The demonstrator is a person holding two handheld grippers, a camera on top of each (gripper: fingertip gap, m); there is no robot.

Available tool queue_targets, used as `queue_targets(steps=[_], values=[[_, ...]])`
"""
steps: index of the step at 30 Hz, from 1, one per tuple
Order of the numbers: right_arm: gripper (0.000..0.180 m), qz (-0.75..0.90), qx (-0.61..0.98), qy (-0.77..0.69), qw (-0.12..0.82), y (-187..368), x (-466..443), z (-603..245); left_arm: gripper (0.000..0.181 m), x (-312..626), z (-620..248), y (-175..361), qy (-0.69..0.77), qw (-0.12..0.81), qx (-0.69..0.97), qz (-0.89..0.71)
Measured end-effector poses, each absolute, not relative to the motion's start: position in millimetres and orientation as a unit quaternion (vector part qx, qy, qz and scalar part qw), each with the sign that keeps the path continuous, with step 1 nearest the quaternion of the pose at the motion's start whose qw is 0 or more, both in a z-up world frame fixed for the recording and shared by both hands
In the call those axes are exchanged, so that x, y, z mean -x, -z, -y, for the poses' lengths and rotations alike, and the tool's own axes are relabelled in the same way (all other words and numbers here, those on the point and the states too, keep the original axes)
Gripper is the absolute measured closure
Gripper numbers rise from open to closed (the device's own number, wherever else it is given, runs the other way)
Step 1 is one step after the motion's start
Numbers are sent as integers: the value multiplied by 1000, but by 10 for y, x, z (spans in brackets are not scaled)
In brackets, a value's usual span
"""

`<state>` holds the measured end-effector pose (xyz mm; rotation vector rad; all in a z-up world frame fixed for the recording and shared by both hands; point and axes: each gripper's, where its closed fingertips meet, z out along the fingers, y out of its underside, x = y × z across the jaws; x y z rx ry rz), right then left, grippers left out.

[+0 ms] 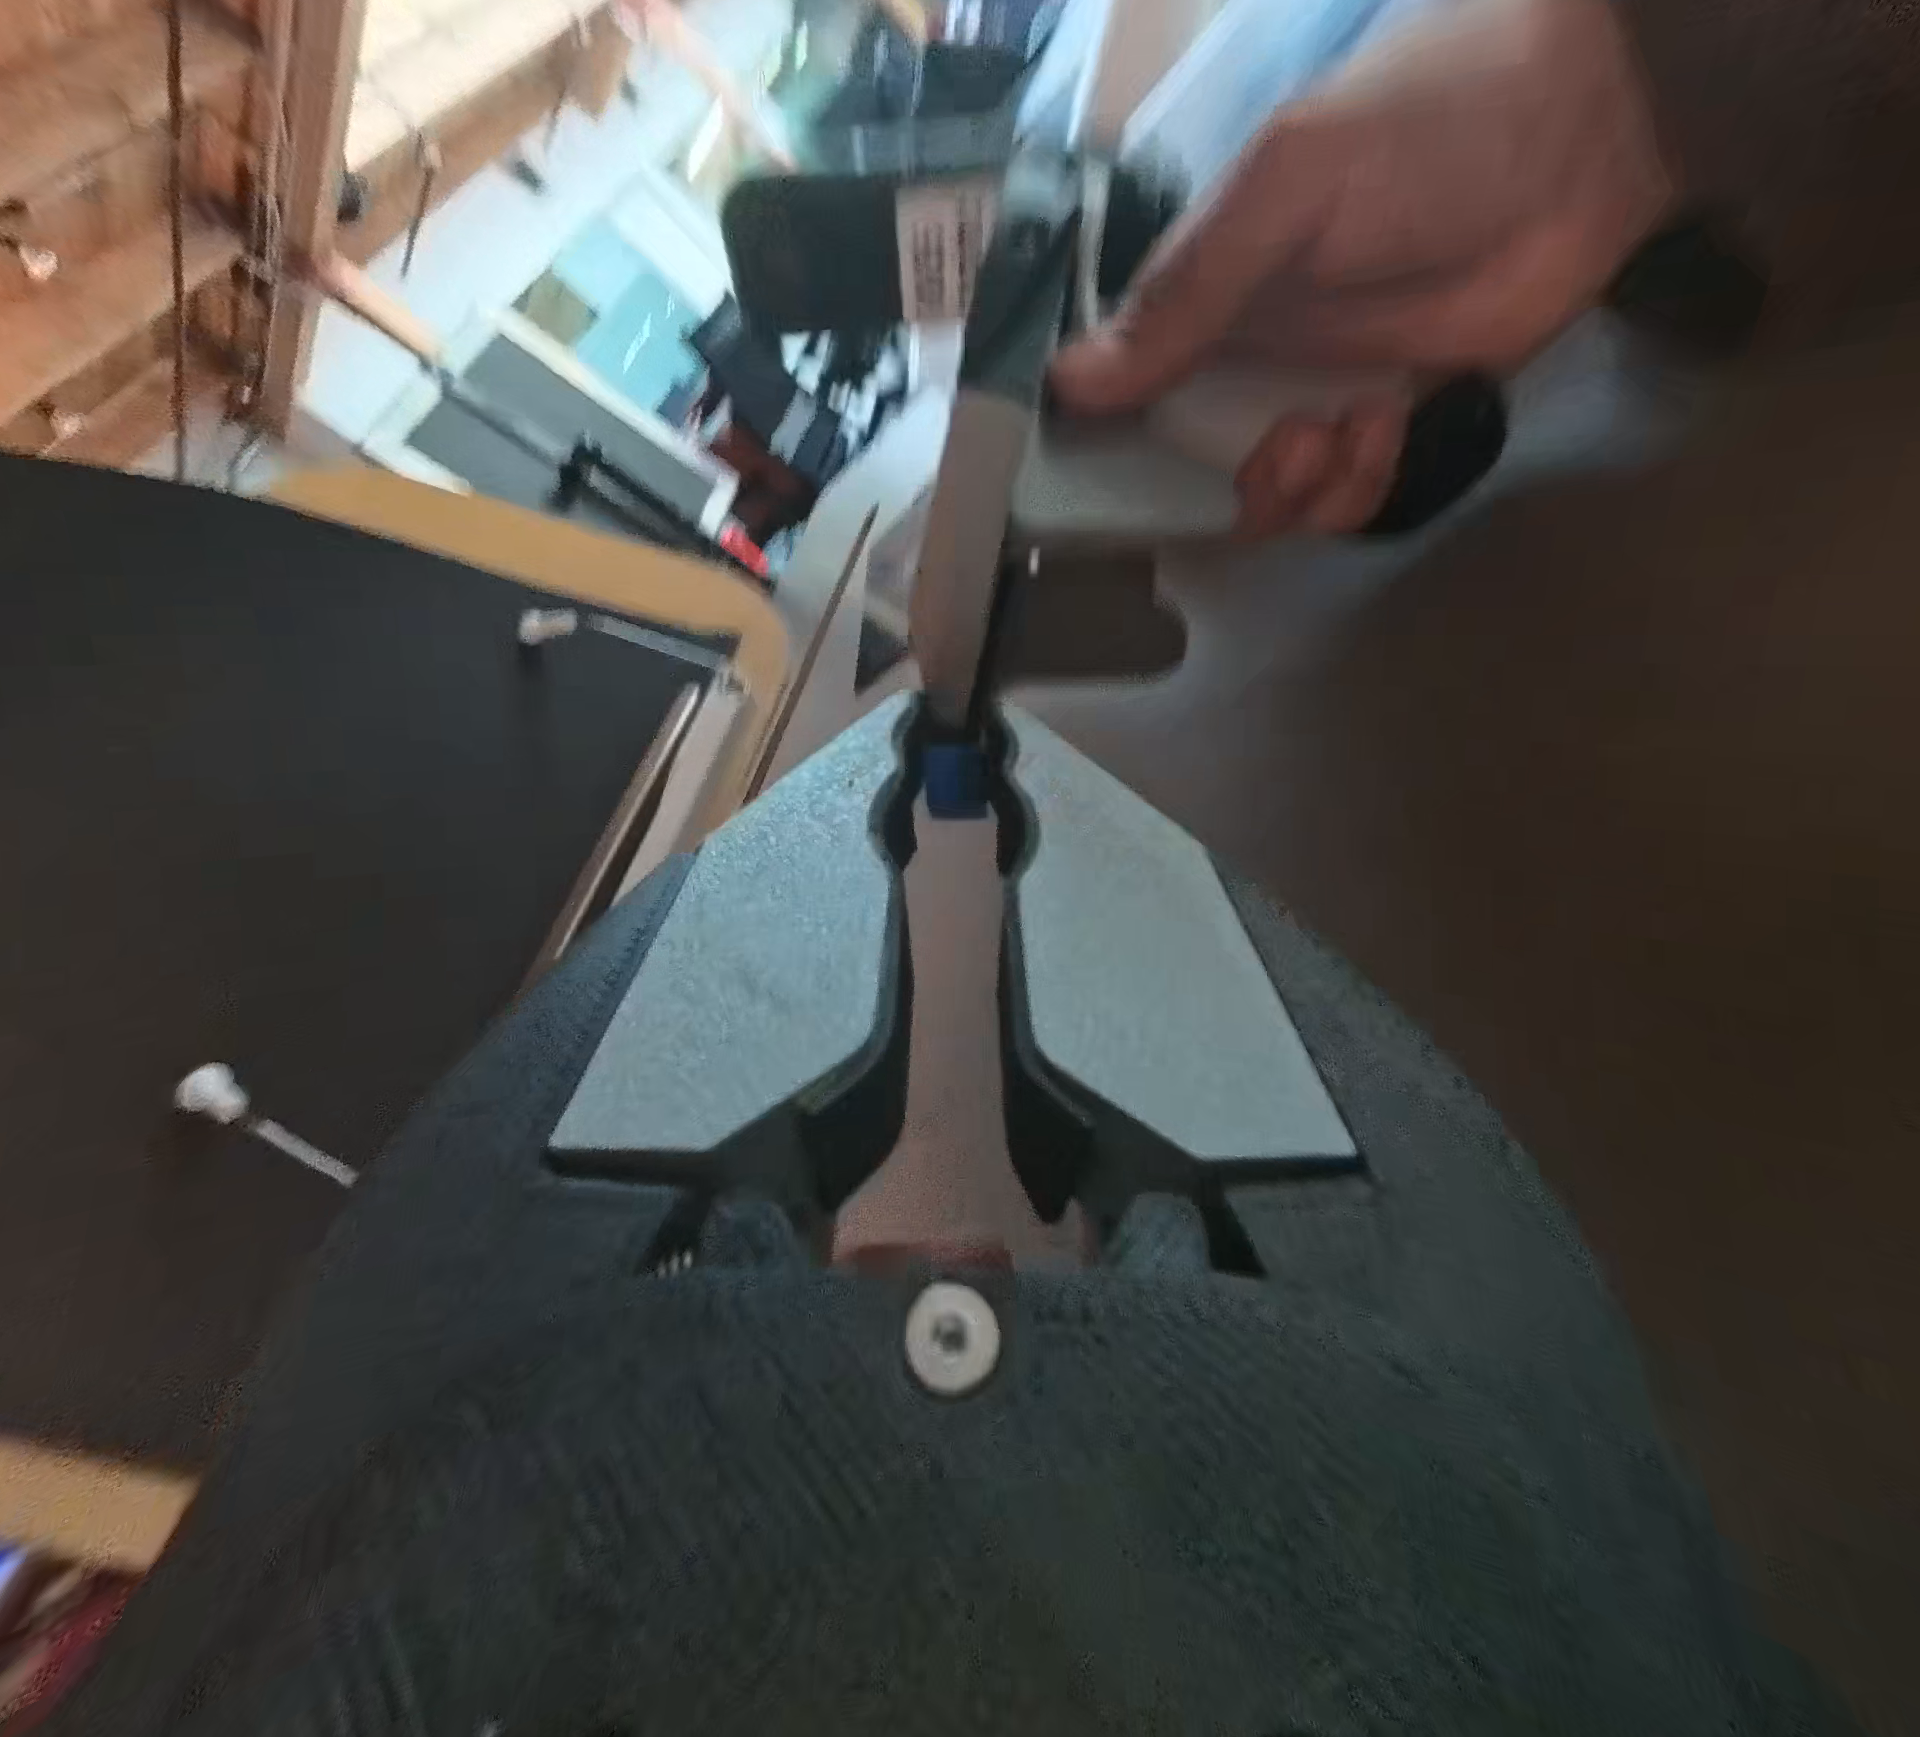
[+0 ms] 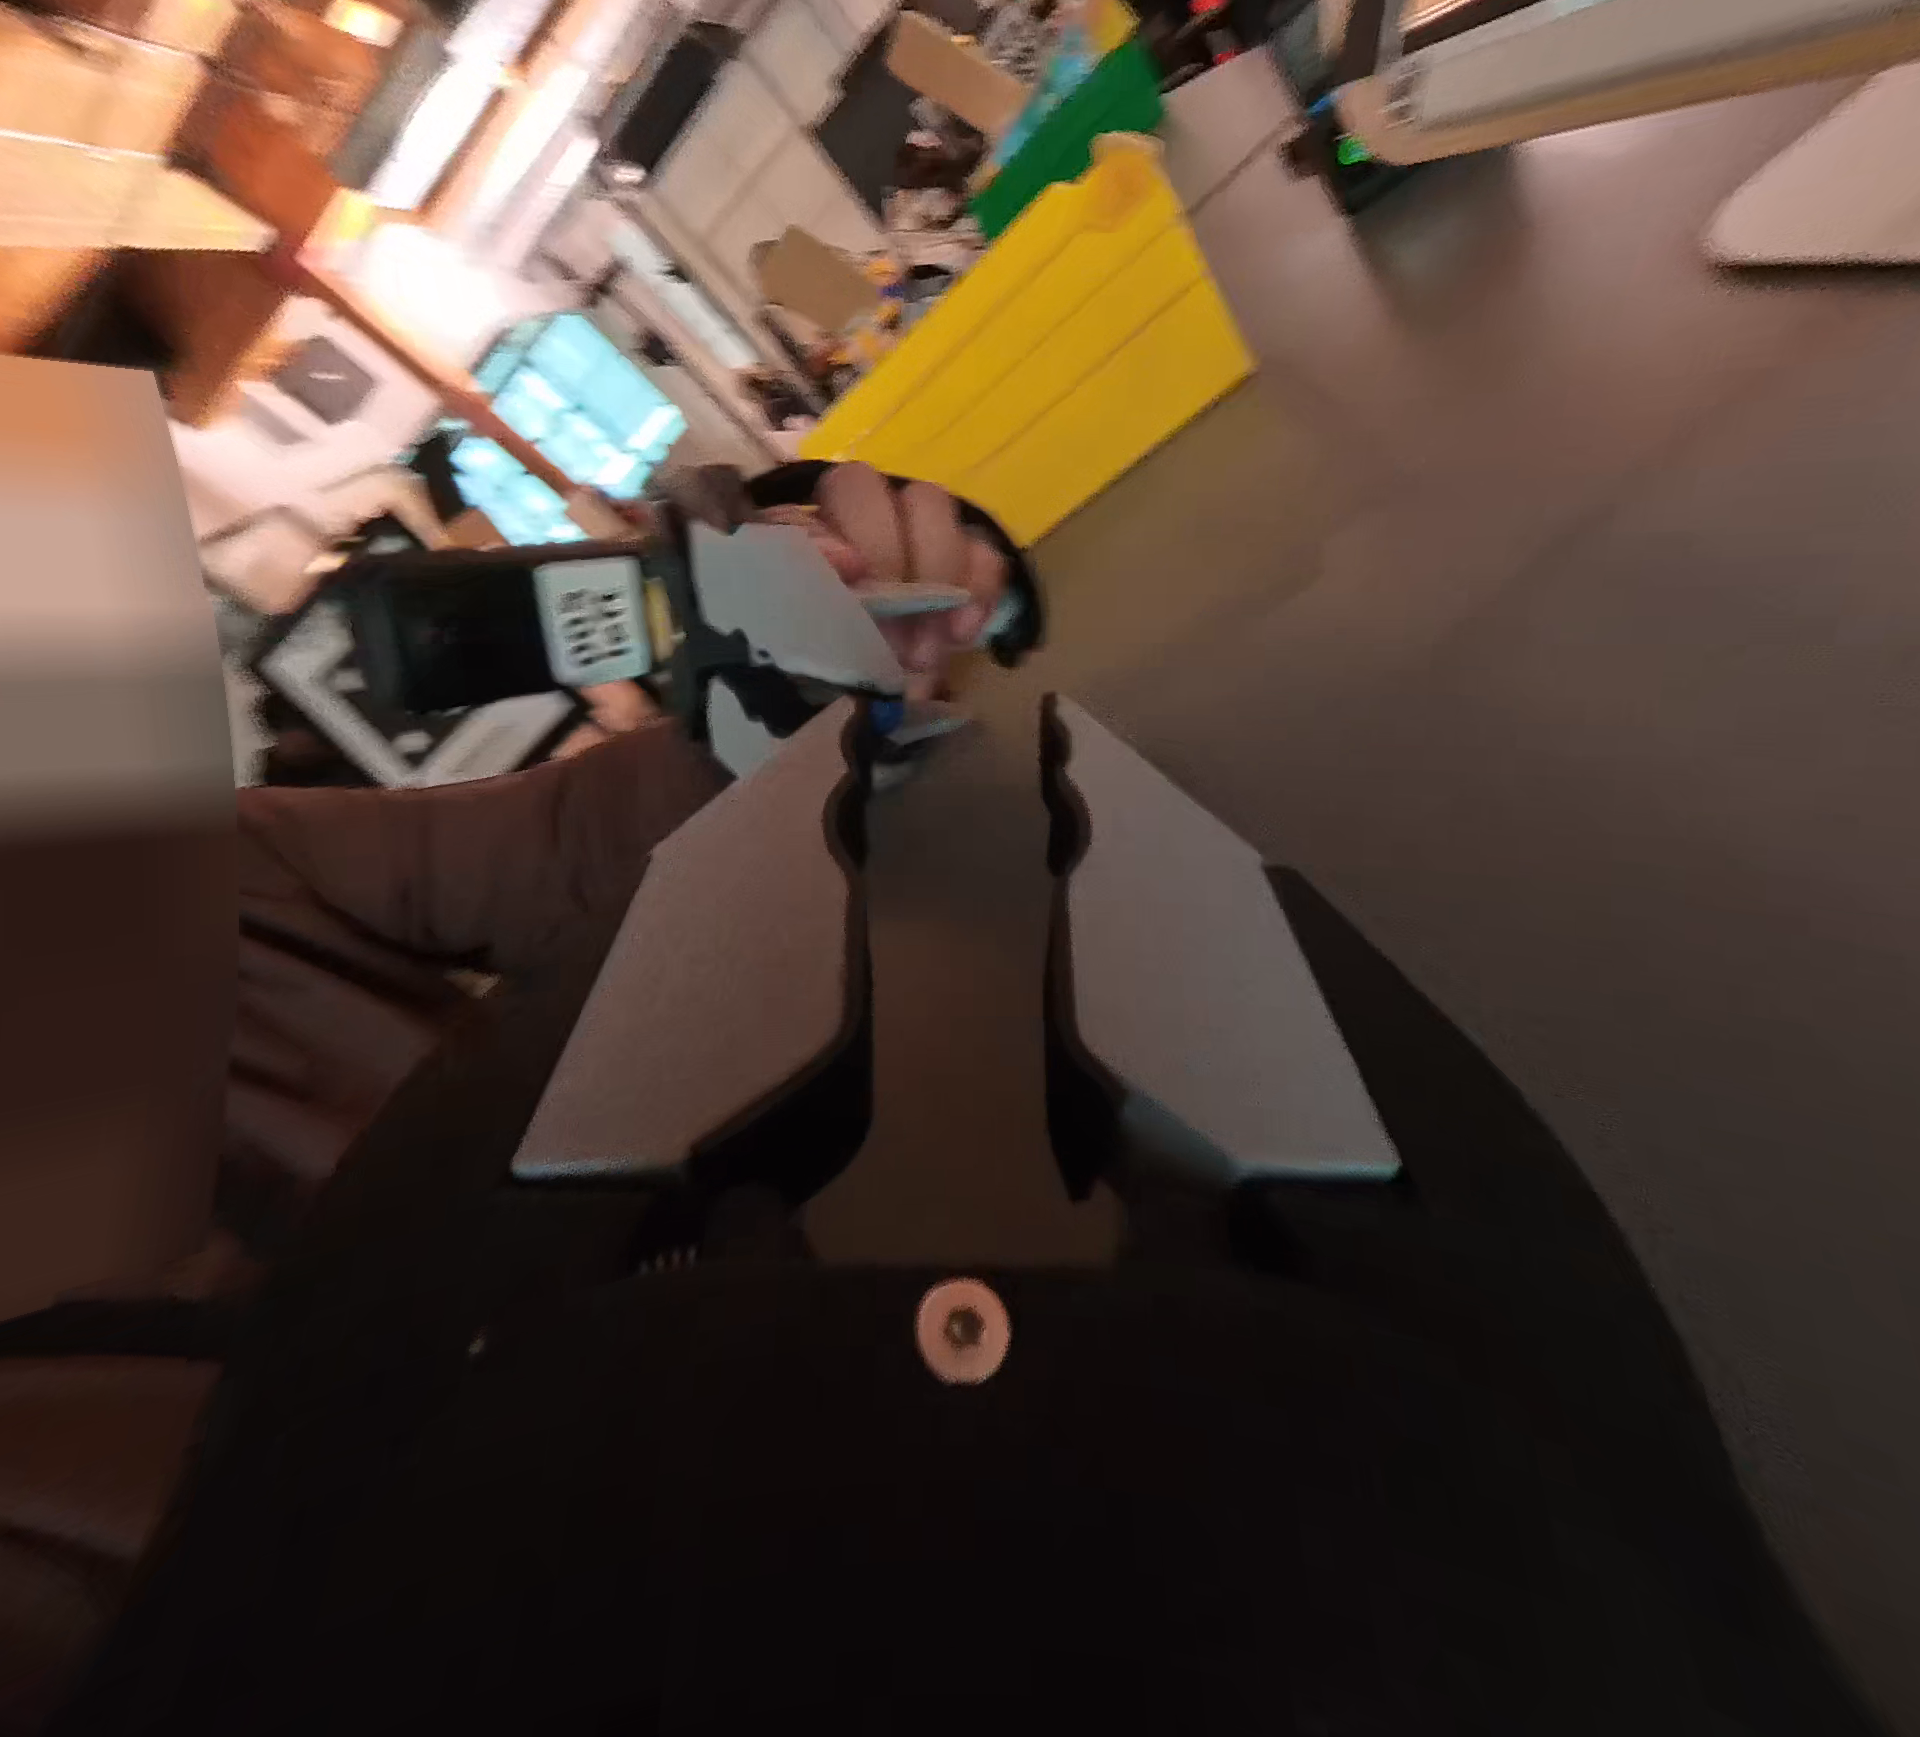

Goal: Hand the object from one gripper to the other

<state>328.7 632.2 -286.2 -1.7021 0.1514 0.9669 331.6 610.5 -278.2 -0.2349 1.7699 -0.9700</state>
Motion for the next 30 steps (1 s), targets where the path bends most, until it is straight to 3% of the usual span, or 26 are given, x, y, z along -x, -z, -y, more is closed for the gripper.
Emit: queue_targets(steps=[1, 5, 7, 10, 15, 19, 27, 30], values=[[151, -54, 700, -445, 556, 2788, -3227, -6300, 174, -3264, -6055, 2689, 448, 513, 100, -725], [152, 8, 630, -513, 583, 2434, -3054, -6151, 174, -3090, -6012, 2341, 627, 408, 138, -649], [151, 34, 624, -504, 597, 2348, -2998, -6114, 174, -3106, -6104, 2192, 717, 308, 214, -587], [143, 54, 717, -278, 637, 2534, -3135, -6279, 174, -3133, -6230, 2102, 814, 98, 323, -472], [141, 83, 759, -6, 646, 2522, -3229, -6337, 174, -3221, -6264, 2340, 802, -113, 431, -397], [140, 124, 756, 61, 640, 2497, -3144, -6328, 174, -3298, -6353, 2440, 801, -140, 461, -355], [159, 121, 745, 110, 646, 2487, -3099, -6410, 174, -3297, -6349, 2407, 816, -171, 447, -323], [157, 121, 743, 144, 643, 2471, -3126, -6416, 176, -3299, -6312, 2409, 817, -176, 448, -318]])
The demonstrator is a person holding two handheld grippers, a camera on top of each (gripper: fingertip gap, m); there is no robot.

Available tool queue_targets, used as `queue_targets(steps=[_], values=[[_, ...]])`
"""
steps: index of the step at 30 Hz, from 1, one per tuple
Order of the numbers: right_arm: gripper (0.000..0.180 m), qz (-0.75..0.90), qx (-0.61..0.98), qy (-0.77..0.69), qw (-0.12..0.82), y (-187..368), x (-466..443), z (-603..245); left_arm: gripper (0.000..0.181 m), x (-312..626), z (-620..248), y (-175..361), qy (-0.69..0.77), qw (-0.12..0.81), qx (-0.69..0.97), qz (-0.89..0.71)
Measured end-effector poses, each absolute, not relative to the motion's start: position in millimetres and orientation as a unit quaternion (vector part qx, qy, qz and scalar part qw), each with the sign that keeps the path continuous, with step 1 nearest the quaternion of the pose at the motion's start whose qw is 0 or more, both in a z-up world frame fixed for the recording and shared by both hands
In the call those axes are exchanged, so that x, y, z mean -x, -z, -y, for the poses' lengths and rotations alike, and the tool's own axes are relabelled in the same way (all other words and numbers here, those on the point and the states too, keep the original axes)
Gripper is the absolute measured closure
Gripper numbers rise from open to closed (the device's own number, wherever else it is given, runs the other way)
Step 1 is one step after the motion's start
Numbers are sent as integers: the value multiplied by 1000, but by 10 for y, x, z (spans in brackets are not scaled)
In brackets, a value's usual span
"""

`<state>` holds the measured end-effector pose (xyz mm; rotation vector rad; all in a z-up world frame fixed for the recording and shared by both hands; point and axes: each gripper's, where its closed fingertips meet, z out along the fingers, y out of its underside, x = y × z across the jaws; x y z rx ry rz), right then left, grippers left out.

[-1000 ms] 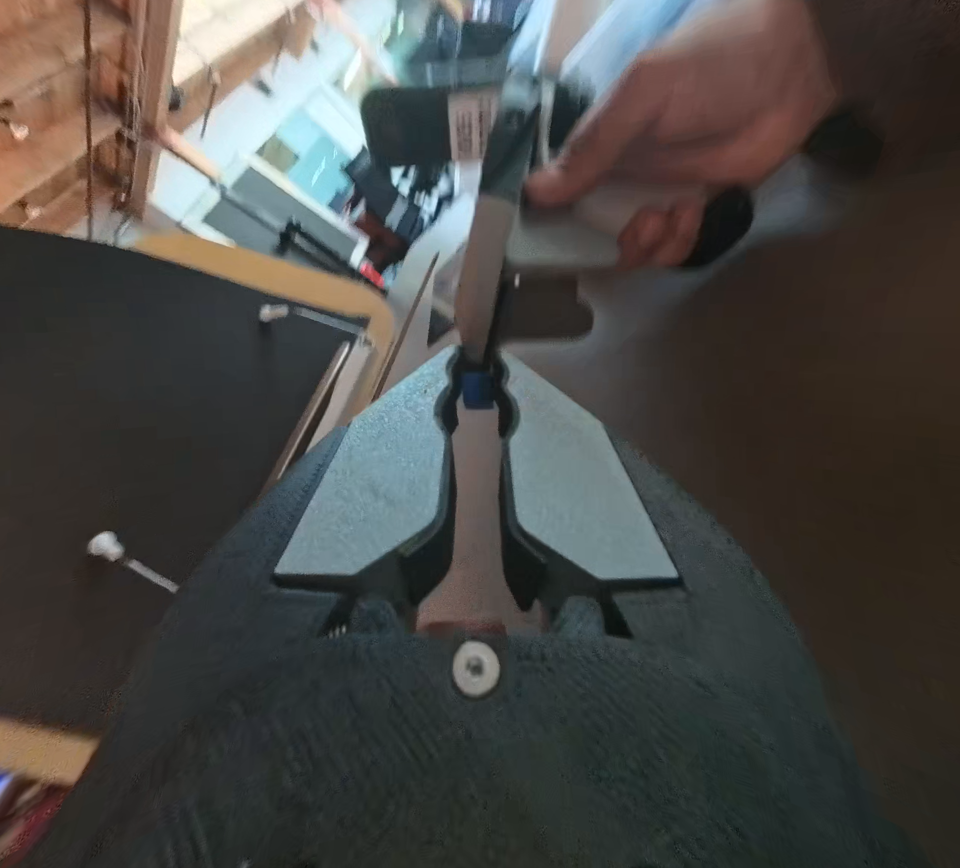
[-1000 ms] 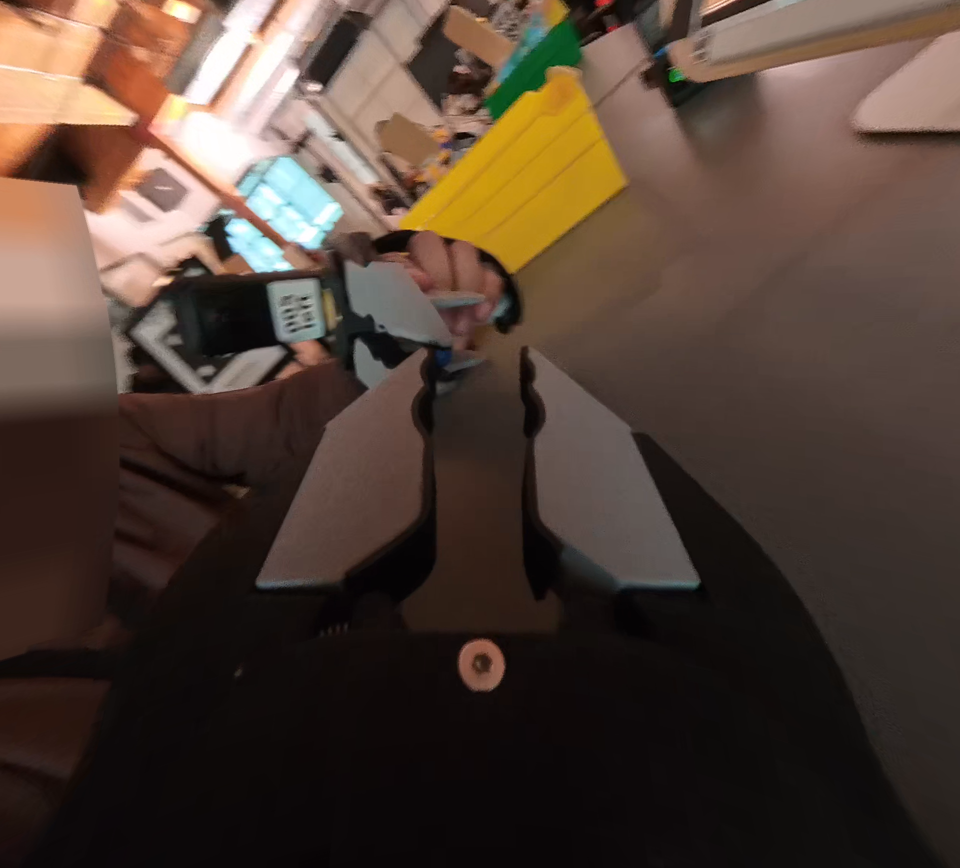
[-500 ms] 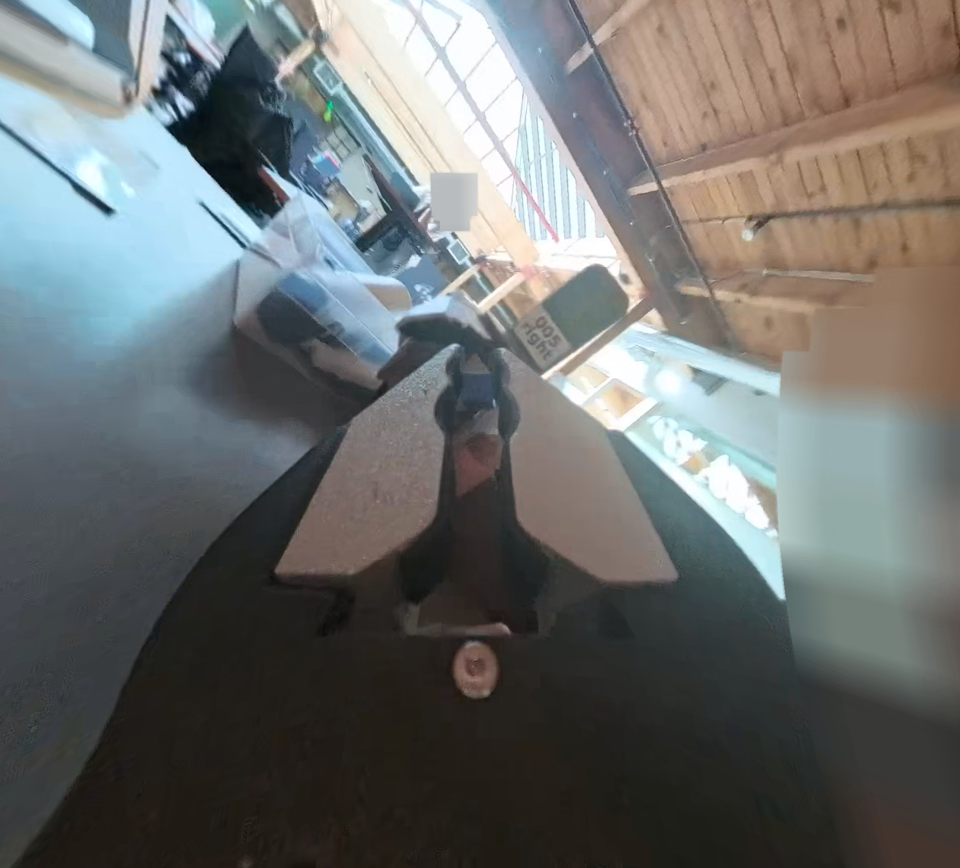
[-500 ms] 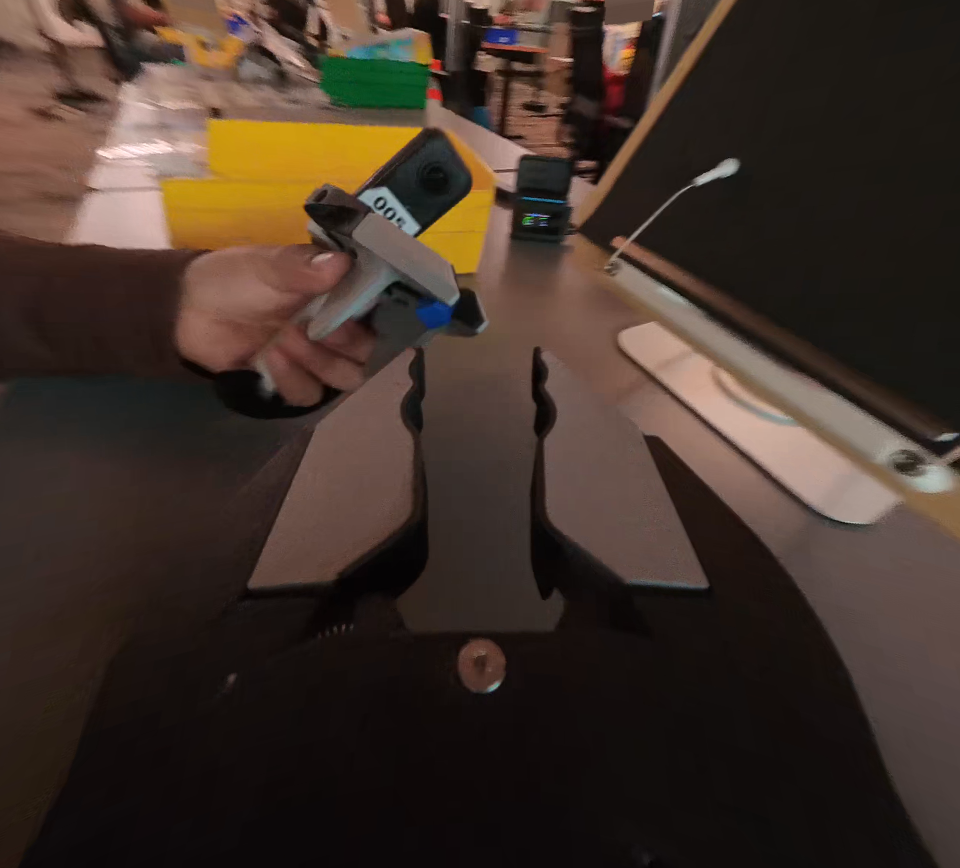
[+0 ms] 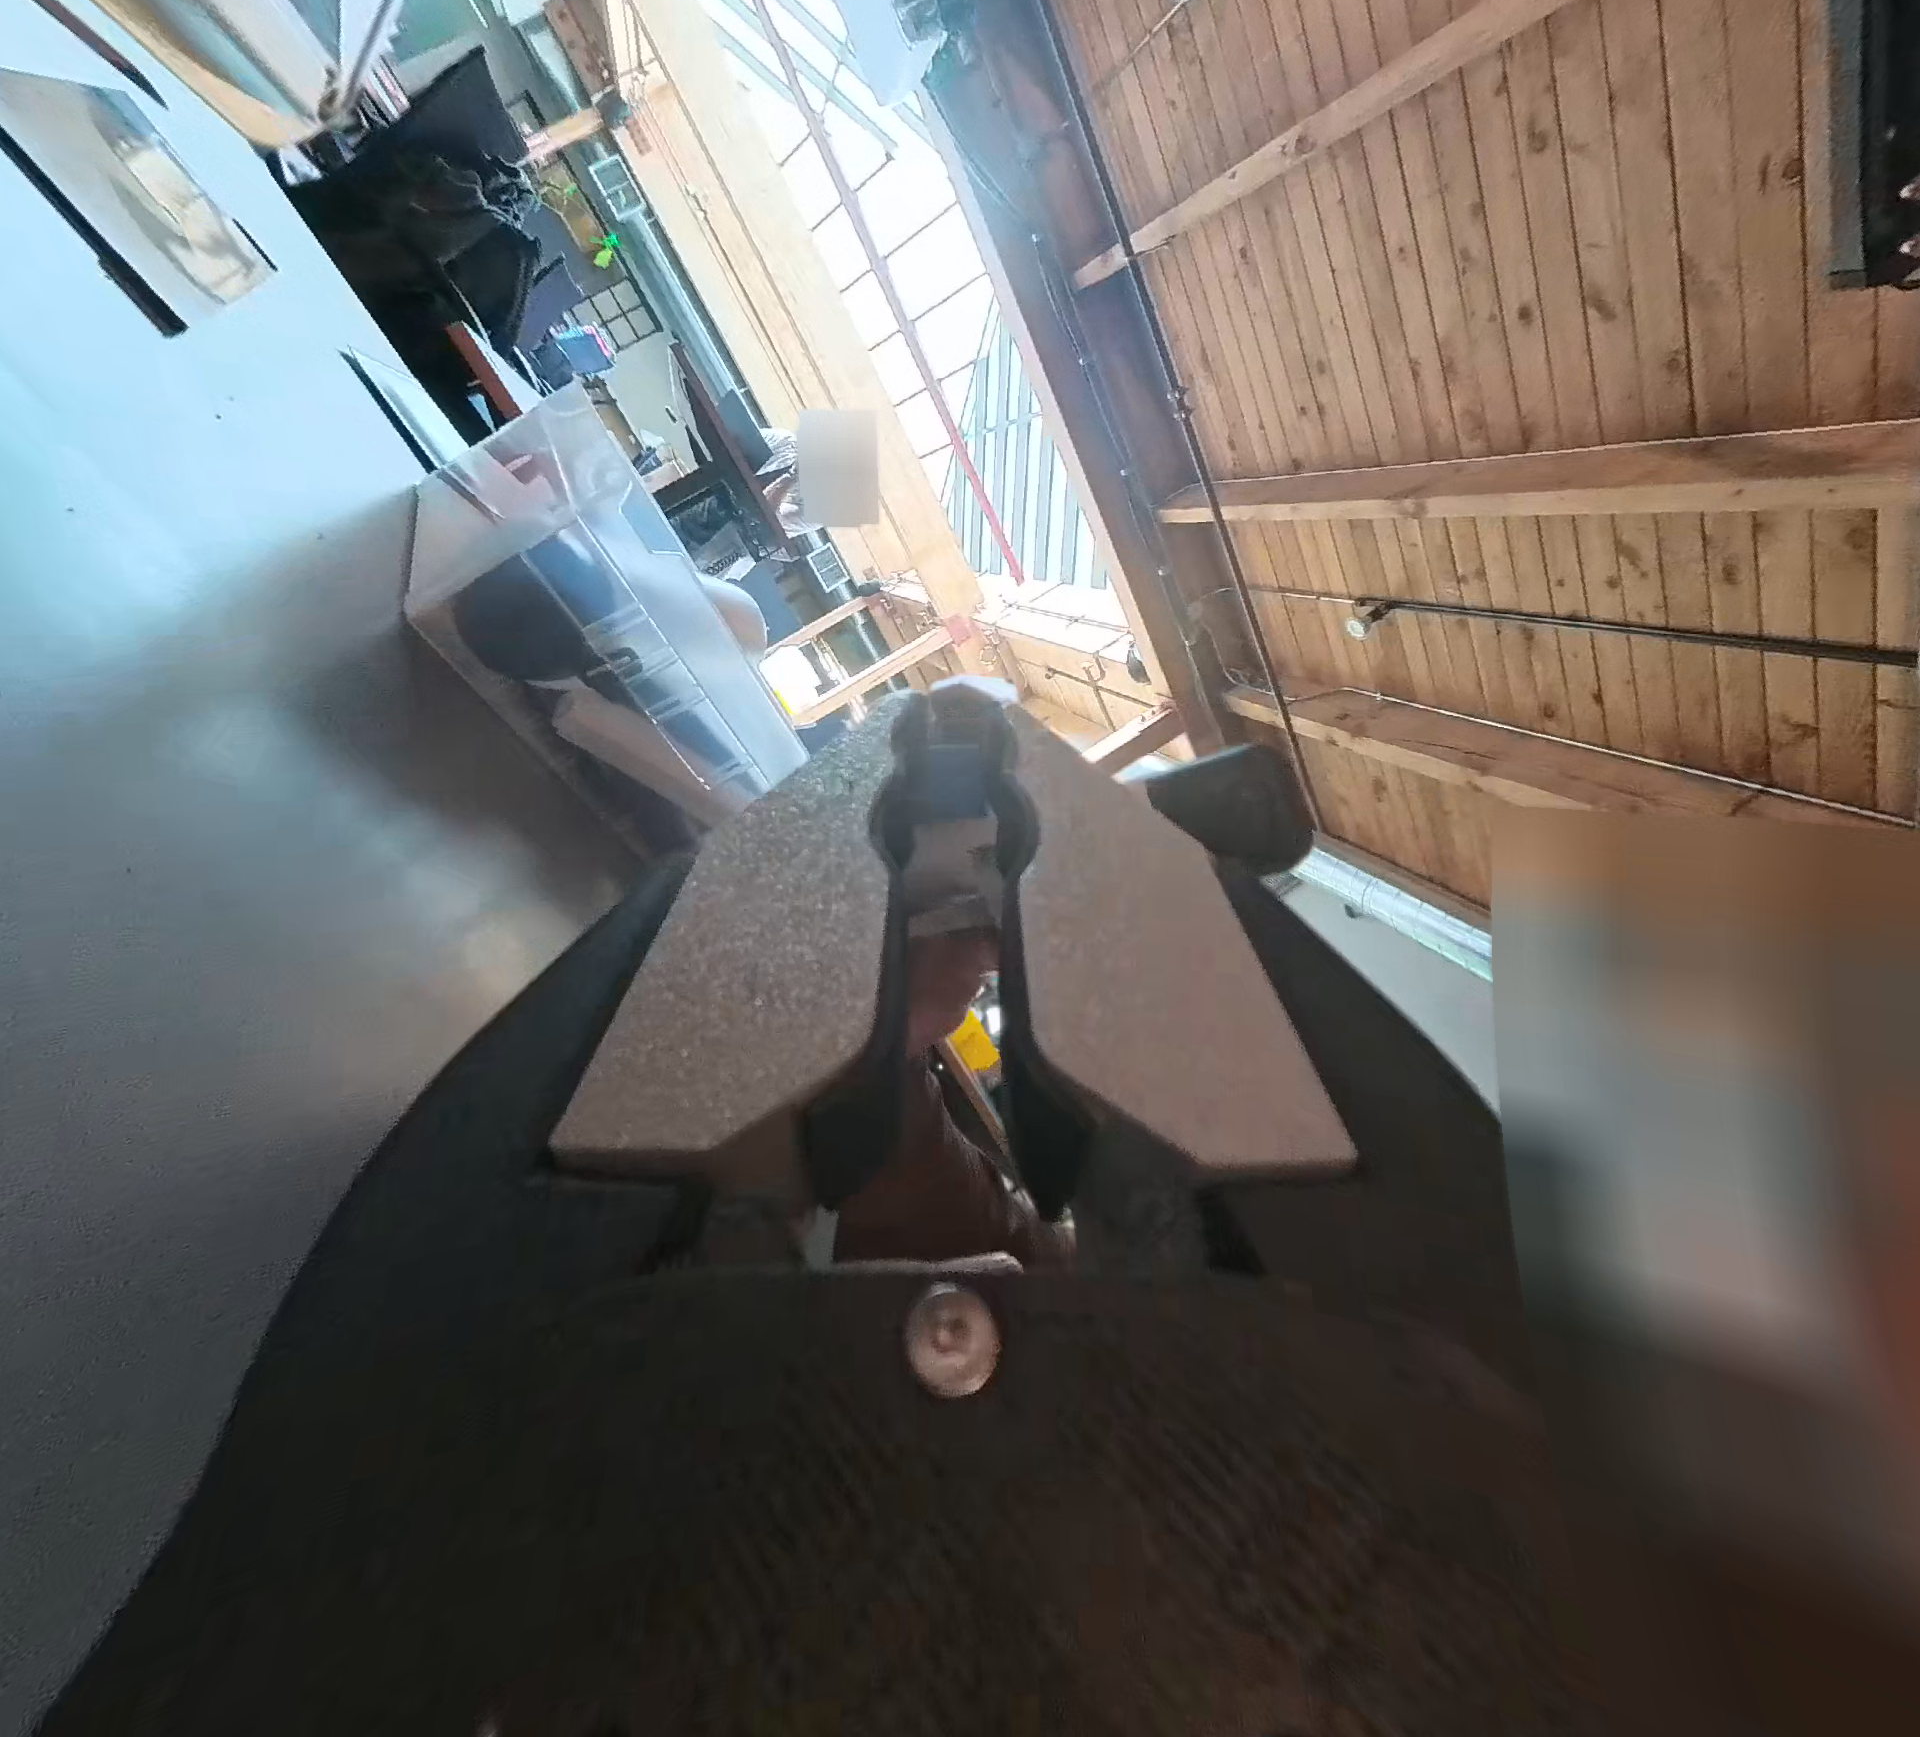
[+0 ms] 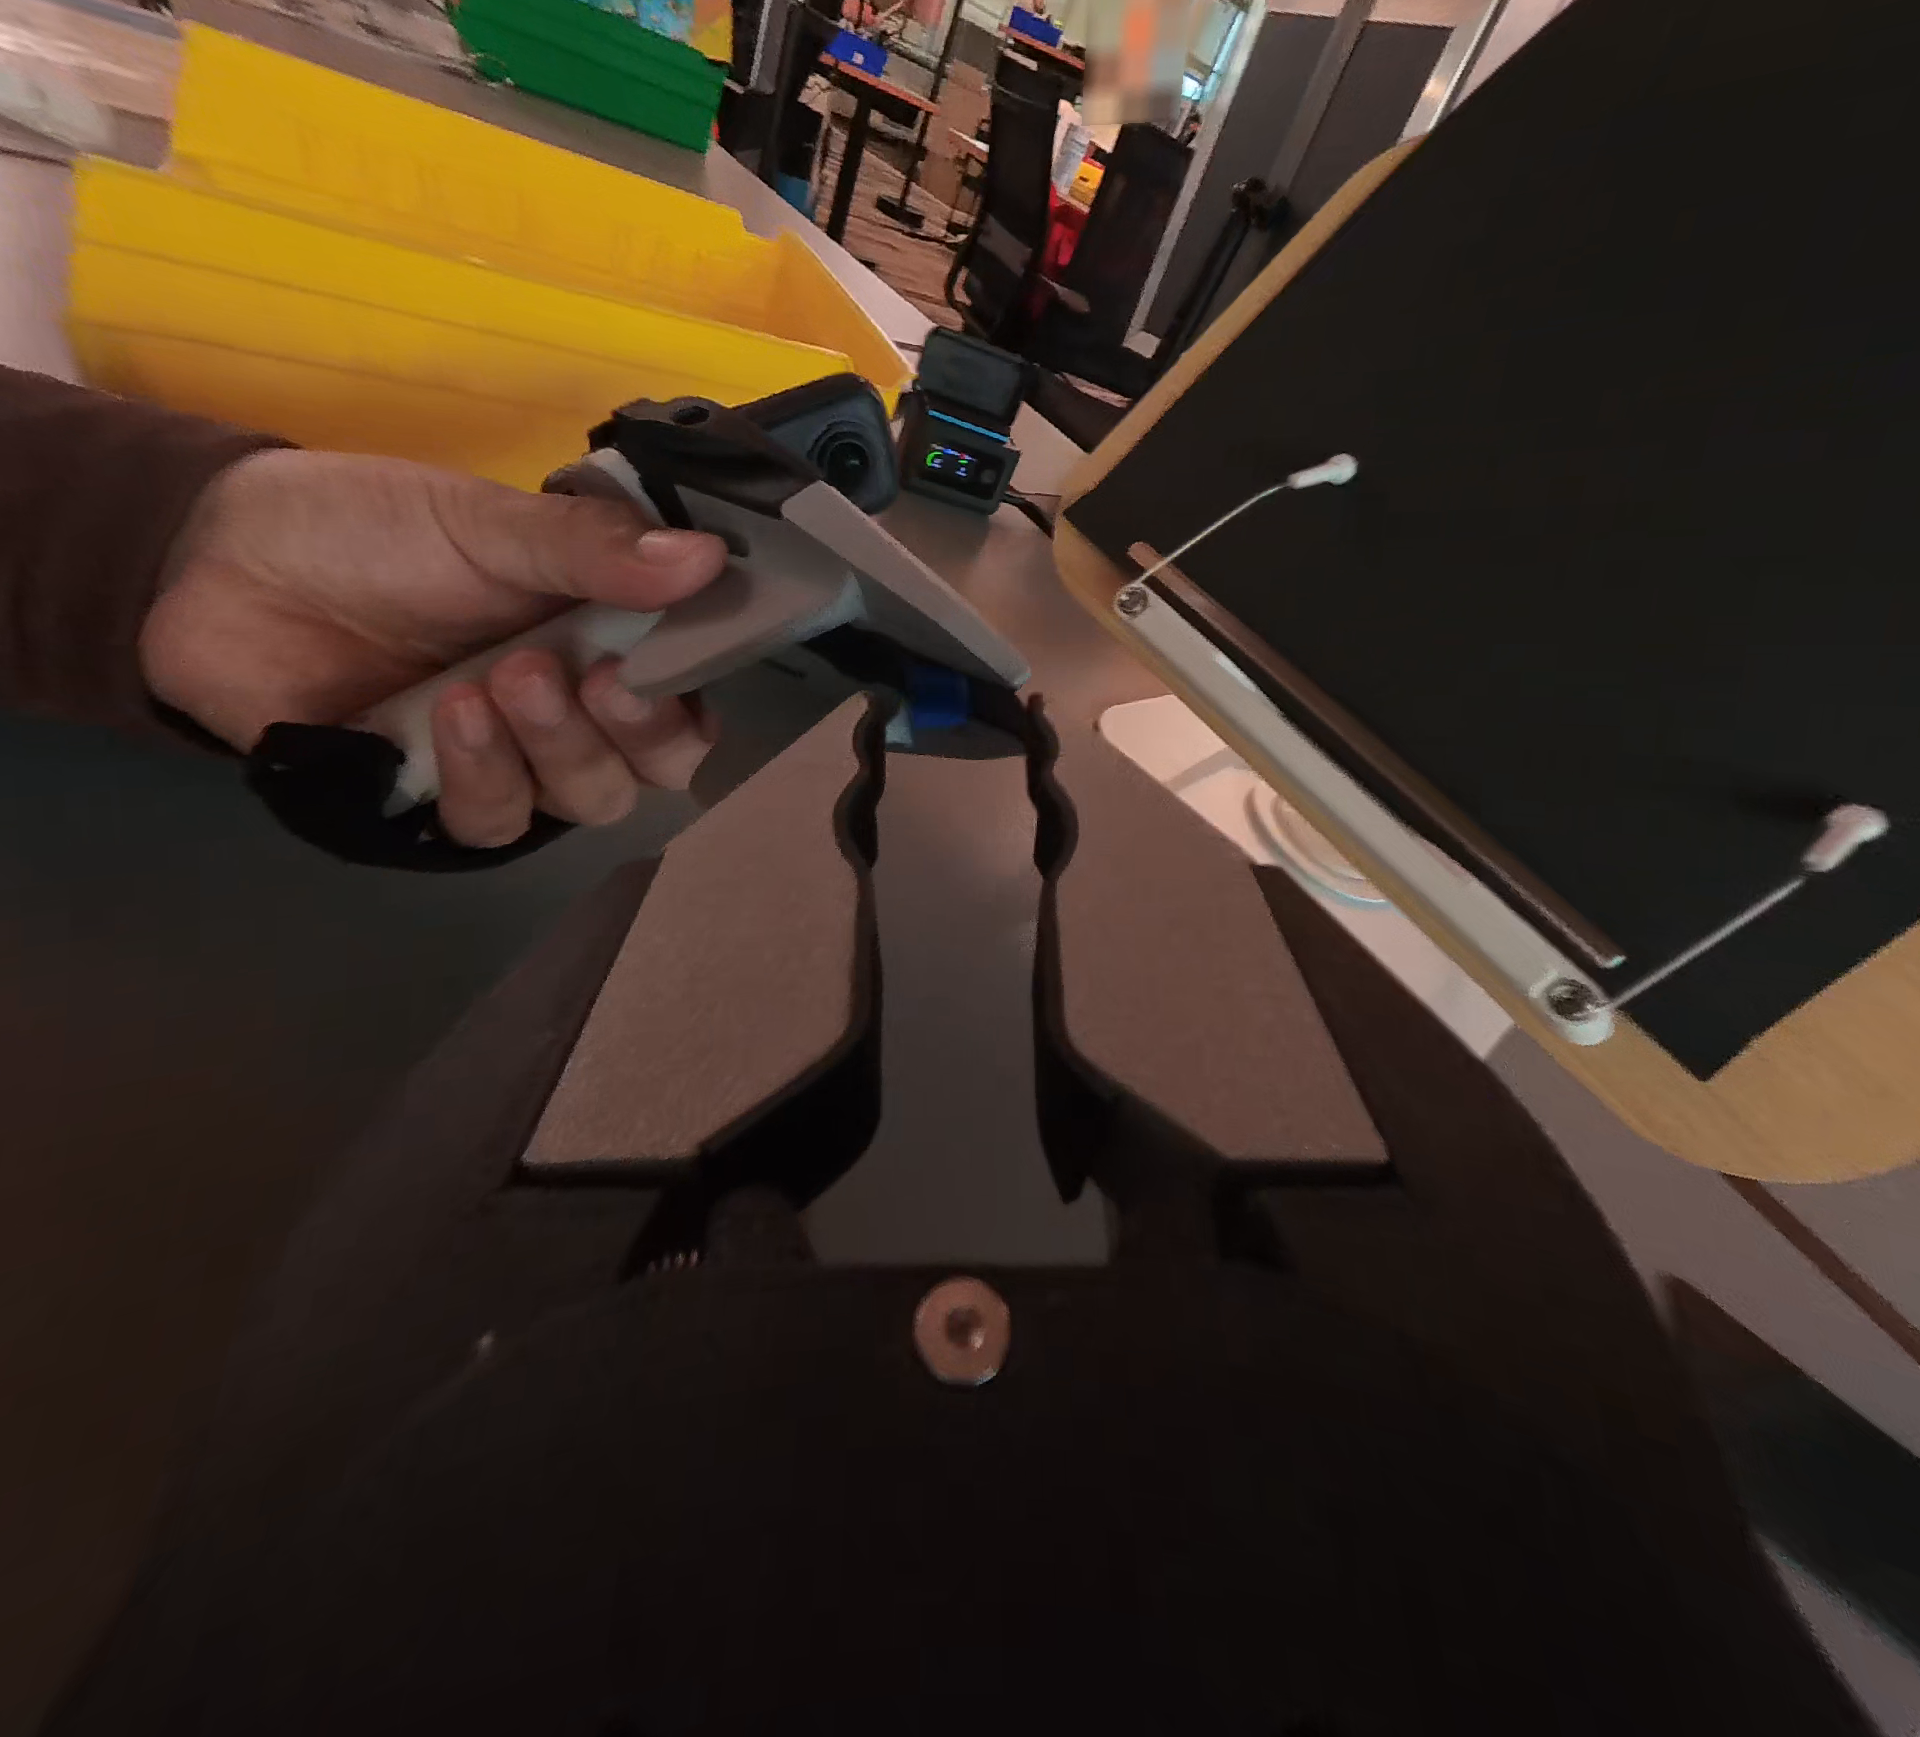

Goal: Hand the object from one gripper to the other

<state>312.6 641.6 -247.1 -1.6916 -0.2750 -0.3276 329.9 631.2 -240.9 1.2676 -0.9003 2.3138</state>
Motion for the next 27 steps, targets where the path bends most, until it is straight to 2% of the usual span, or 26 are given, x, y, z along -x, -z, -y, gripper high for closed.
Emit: queue_targets(steps=[3, 7, 16, 22, 27], values=[[153, 134, 737, 185, 637, 2459, -3112, -6414, 174, -3300, -6265, 2417, -817, 176, -449, 315], [157, 127, 741, 232, 617, 2507, -3186, -6438, 174, -3319, -6255, 2440, -817, 179, -459, 300], [156, 123, 743, 236, 614, 2519, -3197, -6459, 174, -3294, -6175, 2417, -822, 189, -454, 286], [168, 120, 761, 239, 591, 2576, -3253, -6462, 169, -3312, -6204, 2504, -805, 160, -461, 338], [172, 127, 764, 268, 572, 2600, -3297, -6468, 166, -3327, -6226, 2544, -787, 143, -465, 381]])
